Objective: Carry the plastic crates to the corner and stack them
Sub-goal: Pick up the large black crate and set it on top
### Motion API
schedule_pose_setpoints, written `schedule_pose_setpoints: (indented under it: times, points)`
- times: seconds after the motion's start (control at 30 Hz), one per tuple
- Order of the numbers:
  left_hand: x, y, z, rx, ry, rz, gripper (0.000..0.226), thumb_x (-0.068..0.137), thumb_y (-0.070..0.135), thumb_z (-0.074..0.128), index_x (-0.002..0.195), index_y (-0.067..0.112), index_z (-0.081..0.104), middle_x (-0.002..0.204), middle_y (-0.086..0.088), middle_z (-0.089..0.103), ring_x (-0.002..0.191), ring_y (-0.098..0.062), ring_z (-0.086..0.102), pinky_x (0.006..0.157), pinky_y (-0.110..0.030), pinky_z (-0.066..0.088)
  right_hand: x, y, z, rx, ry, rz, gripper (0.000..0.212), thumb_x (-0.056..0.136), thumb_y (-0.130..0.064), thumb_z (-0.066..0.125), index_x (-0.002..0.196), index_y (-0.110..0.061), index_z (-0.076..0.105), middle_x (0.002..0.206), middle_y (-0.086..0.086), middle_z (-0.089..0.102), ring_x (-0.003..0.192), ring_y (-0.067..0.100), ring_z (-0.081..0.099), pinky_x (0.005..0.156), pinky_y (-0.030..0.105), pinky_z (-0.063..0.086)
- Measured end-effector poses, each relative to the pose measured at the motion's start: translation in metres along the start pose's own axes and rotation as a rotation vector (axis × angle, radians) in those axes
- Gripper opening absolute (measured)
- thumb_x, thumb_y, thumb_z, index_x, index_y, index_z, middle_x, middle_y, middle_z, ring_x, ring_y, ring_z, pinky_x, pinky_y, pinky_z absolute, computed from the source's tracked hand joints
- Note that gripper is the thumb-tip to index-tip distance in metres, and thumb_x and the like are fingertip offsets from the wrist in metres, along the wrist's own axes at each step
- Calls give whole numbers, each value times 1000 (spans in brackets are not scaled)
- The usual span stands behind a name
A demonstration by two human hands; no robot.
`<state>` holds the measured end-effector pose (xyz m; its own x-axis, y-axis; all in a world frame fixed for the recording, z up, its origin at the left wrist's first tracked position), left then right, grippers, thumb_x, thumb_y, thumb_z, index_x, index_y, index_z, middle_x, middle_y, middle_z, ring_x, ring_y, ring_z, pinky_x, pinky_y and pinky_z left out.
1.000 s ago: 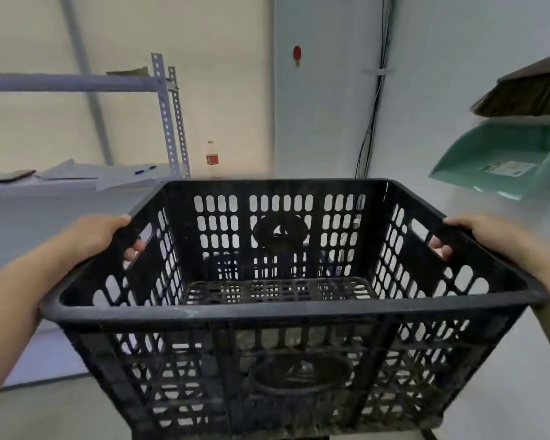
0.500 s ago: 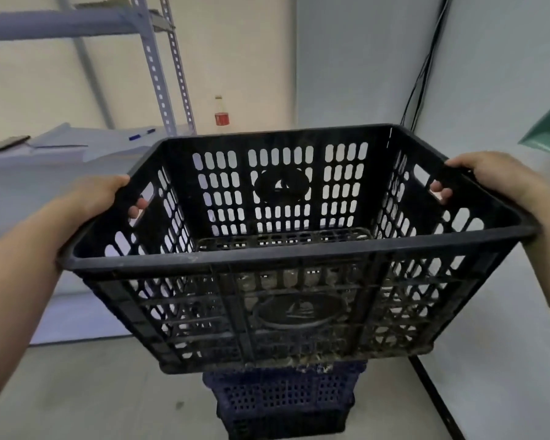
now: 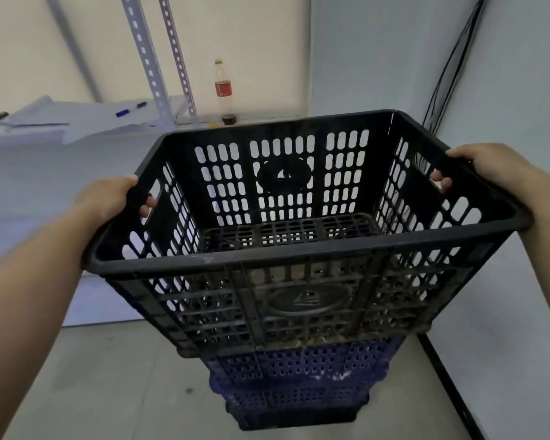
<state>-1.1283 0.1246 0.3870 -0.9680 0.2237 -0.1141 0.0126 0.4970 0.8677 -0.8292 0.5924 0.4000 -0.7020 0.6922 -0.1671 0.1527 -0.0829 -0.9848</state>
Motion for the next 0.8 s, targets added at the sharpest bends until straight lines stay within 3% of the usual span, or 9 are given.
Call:
schedule_pose_setpoints:
  times: [0.13, 0.33, 0.43, 0.57, 0.7, 0.8]
  points:
    - [7, 4, 12, -66, -48, 4, 33, 100, 24, 35, 99, 3, 61, 82, -9, 66, 40, -6, 57, 53, -29, 47, 6, 1, 6, -35, -27, 29, 27, 98, -20, 40, 91, 2, 55, 52, 6, 65, 38, 12, 55, 45, 18, 50]
    - [14, 2, 11, -119, -51, -22, 33, 98, 27, 39, 101, 3, 62, 77, -7, 70, 47, -12, 59, 58, -31, 46, 12, 3, 3, -36, -17, 33, 28, 99, -20, 39, 90, 2, 55, 50, 6, 64, 37, 12, 54, 45, 17, 49]
    - [10, 1, 17, -109, -52, -21, 34, 100, 26, 37, 89, 4, 60, 81, -9, 66, 40, -8, 56, 52, -26, 46, 15, 6, -7, -64, 1, 32, 29, 97, -22, 42, 90, 2, 57, 55, 6, 67, 40, 12, 57, 48, 19, 51]
    - [8, 3, 23, -88, -55, -4, 33, 99, 24, 36, 88, 5, 59, 82, -10, 65, 38, -6, 55, 39, -15, 42, 19, 2, -21, -120, 50, 10, 34, 93, -26, 47, 96, 4, 60, 80, 14, 70, 45, 15, 60, 67, 32, 53]
    - [18, 7, 22, -49, -56, -6, 37, 99, 27, 36, 95, 1, 61, 84, -10, 66, 39, -7, 57, 38, -16, 42, 26, 1, -12, -83, 4, 26, 30, 98, -22, 42, 90, 4, 57, 56, 7, 67, 40, 12, 58, 48, 17, 51]
    - [26, 5, 21, 0, -42, -25, 43, 97, 31, 37, 106, -3, 64, 76, -6, 70, 52, -16, 59, 48, -26, 45, 32, 1, -5, -68, -8, 32, 29, 99, -19, 39, 89, 3, 55, 50, 6, 65, 36, 12, 56, 44, 15, 48]
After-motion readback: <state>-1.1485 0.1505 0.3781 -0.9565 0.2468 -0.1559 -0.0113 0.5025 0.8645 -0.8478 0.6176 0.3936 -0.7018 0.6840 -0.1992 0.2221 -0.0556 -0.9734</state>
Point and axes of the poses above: each hand's wrist, its own x-axis towards the middle knuckle, its own z-axis out of the palm, y = z × x, the point moved 9 cm from there along x, towards the middle knuckle
